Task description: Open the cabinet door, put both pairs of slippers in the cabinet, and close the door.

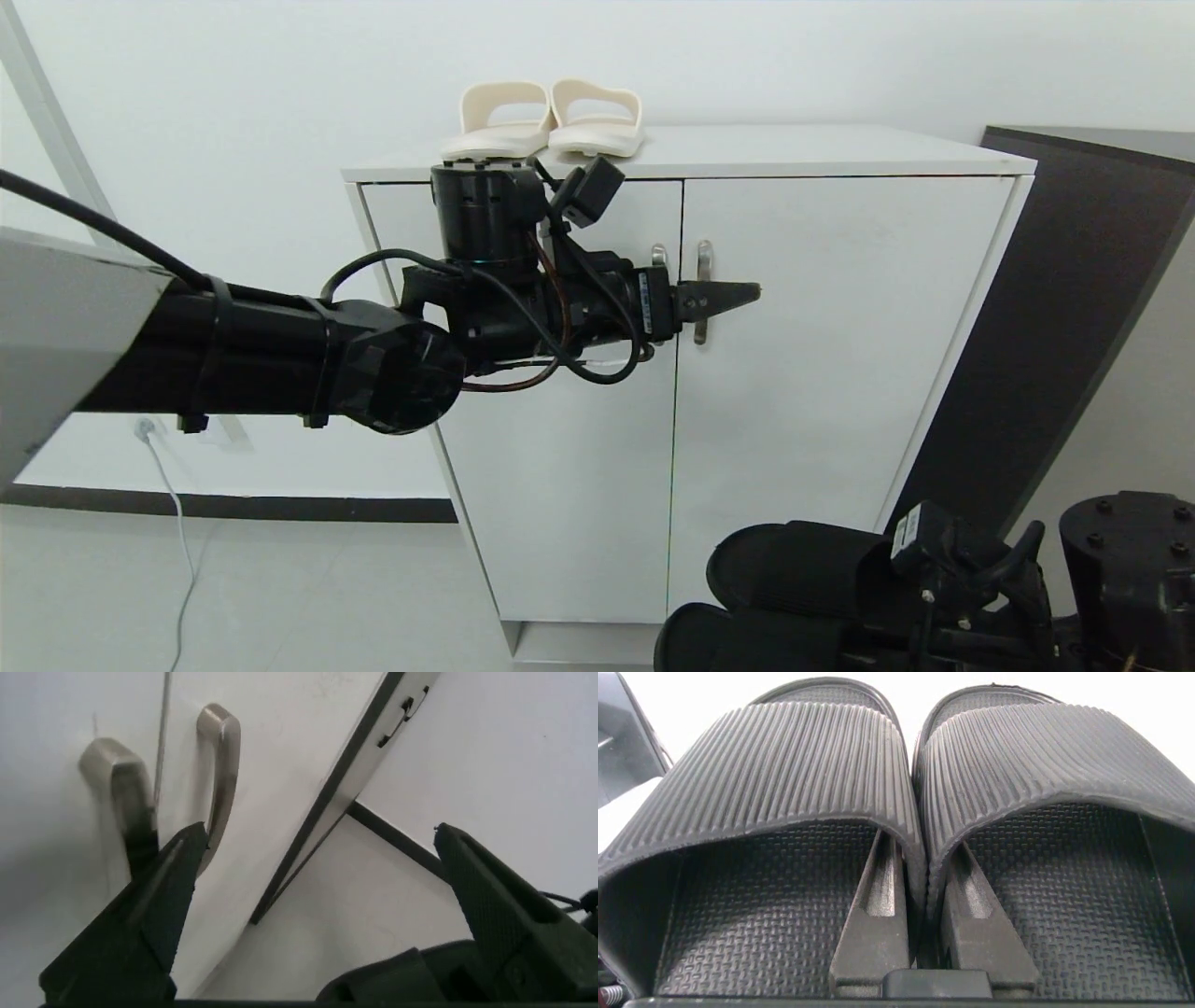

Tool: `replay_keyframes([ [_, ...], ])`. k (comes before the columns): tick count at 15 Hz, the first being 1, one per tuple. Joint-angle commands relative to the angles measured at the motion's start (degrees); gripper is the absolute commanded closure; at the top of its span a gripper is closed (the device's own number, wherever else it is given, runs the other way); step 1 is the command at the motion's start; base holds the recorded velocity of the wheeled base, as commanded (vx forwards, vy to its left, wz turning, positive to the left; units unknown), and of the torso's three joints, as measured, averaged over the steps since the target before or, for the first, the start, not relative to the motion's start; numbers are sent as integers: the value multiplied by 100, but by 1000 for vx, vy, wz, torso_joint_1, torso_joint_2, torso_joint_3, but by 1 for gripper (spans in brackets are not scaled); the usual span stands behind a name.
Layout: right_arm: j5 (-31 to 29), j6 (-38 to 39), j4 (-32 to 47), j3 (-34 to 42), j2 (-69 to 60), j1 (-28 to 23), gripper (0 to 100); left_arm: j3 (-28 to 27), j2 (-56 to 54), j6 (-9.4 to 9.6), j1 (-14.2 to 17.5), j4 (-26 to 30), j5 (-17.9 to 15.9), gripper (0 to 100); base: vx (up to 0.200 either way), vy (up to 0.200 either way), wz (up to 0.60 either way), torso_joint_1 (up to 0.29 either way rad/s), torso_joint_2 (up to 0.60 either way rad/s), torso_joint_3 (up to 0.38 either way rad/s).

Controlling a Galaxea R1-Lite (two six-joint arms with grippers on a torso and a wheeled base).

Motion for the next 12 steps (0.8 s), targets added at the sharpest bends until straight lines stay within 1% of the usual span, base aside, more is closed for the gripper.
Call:
replay_keyframes([
  [1, 2, -7, -2, -2, 11, 3, 100, -130, 118, -4, 0, 0, 91, 0, 0, 0, 0, 0, 0, 0],
  [2, 2, -7, -2, -2, 3, 3, 100, -314, 268, -4, 0, 8, 267, 0, 0, 0, 0, 0, 0, 0],
  [3, 2, -7, -2, 7, 11, 3, 100, -420, 356, -4, 0, 35, 328, 0, 0, 0, 0, 0, 0, 0],
  [5, 2, -7, -2, 7, 11, 3, 100, -534, 443, -4, 0, 193, 346, 0, 0, 0, 0, 0, 0, 0],
  [8, 2, -7, -2, 24, 3, 3, 100, -569, 523, 5, 0, 193, 346, 0, 0, 0, 0, 0, 0, 0],
  [9, 2, -7, -2, 24, 3, 3, 100, -569, 523, -4, 0, 193, 337, 100, 0, 0, 0, 0, 0, 0],
  [12, 2, -7, -2, 51, 3, 12, 100, -543, 514, -4, 0, 193, 346, 100, 0, 0, 0, 0, 0, 0],
])
